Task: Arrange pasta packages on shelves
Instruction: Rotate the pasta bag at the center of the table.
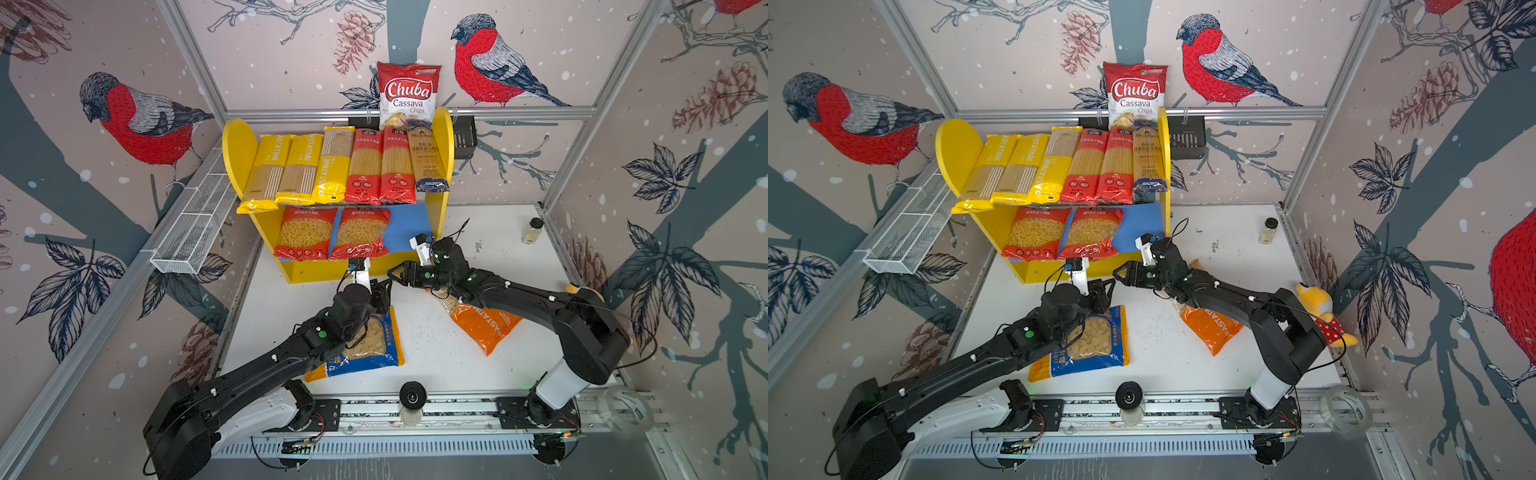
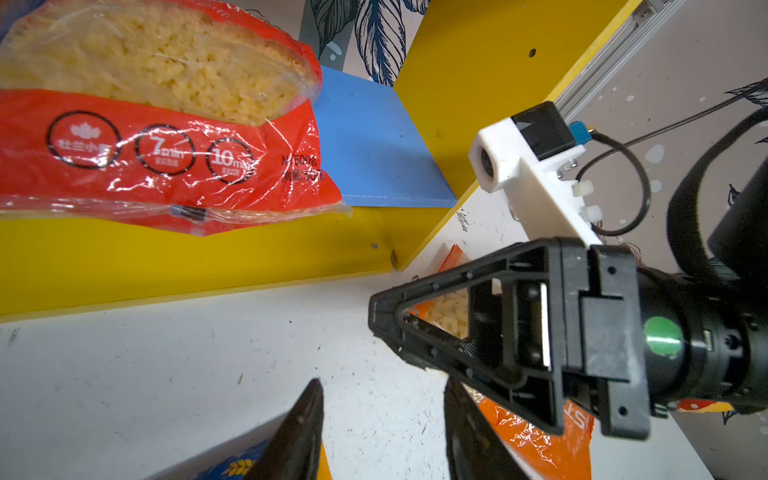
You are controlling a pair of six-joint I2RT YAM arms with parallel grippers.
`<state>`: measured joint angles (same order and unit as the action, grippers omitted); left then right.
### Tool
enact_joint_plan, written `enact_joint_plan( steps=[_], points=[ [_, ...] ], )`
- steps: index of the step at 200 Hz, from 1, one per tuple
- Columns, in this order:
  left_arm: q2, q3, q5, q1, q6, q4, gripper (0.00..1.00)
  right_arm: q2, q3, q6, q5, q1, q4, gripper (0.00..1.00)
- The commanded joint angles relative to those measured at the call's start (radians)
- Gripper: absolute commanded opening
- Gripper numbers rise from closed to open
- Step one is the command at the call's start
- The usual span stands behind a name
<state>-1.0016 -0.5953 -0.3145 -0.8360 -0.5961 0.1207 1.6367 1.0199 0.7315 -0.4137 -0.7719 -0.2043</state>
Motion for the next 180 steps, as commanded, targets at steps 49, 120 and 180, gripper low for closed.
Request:
enact_joint_plan(
  steps=[49, 120, 180],
  points=[
    [-0.08, -0.041, -0.033, -0.069, 0.027, 0.049, 0.48, -0.125, -0.137, -0.06, 0.067, 0.03, 0.08, 0.66],
    [-0.193, -0.083, -0.022, -0.137, 0.039, 0.086, 0.48, -0.266, -0.297, -0.088, 0.1, 0.137, 0.168, 0.66],
    [-0.323, -0.147, 0.027, -0.189, 0.077, 0.135, 0.49, -0.41, -0.435, -0.125, 0.219, 0.239, 0.299, 0.66]
  ],
)
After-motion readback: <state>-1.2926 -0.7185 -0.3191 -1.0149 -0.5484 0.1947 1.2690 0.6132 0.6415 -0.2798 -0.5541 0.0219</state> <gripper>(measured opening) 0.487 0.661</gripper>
